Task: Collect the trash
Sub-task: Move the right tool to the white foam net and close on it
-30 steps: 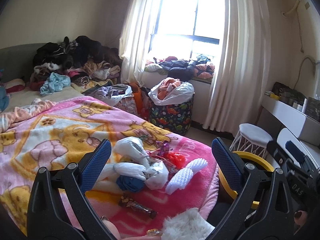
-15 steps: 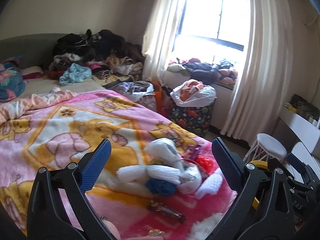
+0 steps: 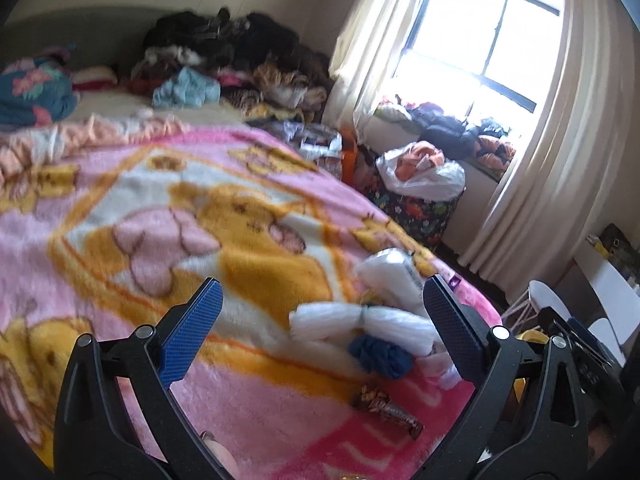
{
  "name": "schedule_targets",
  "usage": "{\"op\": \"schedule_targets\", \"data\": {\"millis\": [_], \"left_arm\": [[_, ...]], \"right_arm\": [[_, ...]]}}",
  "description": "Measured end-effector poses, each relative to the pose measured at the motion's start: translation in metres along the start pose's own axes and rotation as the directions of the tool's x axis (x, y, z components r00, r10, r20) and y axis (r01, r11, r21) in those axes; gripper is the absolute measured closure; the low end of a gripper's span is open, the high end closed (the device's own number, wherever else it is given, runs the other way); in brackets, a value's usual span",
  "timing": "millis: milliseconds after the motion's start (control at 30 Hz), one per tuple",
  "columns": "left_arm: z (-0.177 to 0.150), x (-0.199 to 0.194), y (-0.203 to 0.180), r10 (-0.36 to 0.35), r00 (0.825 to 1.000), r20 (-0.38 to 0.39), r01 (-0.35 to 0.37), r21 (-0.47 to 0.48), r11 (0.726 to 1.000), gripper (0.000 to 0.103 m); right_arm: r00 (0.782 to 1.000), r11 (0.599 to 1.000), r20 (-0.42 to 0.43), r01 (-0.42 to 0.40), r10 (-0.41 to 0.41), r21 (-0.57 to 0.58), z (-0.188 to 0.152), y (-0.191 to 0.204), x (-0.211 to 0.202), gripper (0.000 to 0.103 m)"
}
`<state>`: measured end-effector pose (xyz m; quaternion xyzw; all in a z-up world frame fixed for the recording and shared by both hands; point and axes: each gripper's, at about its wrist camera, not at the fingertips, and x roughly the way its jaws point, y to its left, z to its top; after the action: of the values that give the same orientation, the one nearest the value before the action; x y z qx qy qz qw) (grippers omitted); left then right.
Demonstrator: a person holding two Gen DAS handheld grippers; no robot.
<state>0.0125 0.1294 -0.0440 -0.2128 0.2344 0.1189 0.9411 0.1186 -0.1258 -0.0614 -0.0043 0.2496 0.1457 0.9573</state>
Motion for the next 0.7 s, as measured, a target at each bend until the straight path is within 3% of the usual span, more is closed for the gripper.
{"op": "schedule_targets", "data": {"millis": [267,433,567,700], "left_arm": [[-0.019,0.036,-0.006,-0.106,0.986,-0.128,0.097,-0.071,0.993,0.011],[-0.023,0.062,-0.014,-0.201,0.954,-0.224,0.164,-0.172,0.971,0.011],[-0.025,0.078,-0.016,-0.224,0.935,-0.275,0.158,-0.243,0.957,0.011],[-0.023,0.091,-0.013,-0.227,0.922,-0.313,0.133,-0.295,0.946,0.012]], "right_arm": [[0.990,0.996,-0.135,0.052,-0.043,0.066,-0.015,-0.026,0.032,0.006],[0.980,0.997,-0.200,0.036,-0.023,0.064,-0.018,-0.022,0.049,0.008],[0.959,0.995,-0.283,0.000,0.029,0.103,-0.022,-0.018,0.072,0.024],[0.927,0.989,-0.363,-0.046,0.095,0.142,-0.027,-0.013,0.091,0.033]]}}
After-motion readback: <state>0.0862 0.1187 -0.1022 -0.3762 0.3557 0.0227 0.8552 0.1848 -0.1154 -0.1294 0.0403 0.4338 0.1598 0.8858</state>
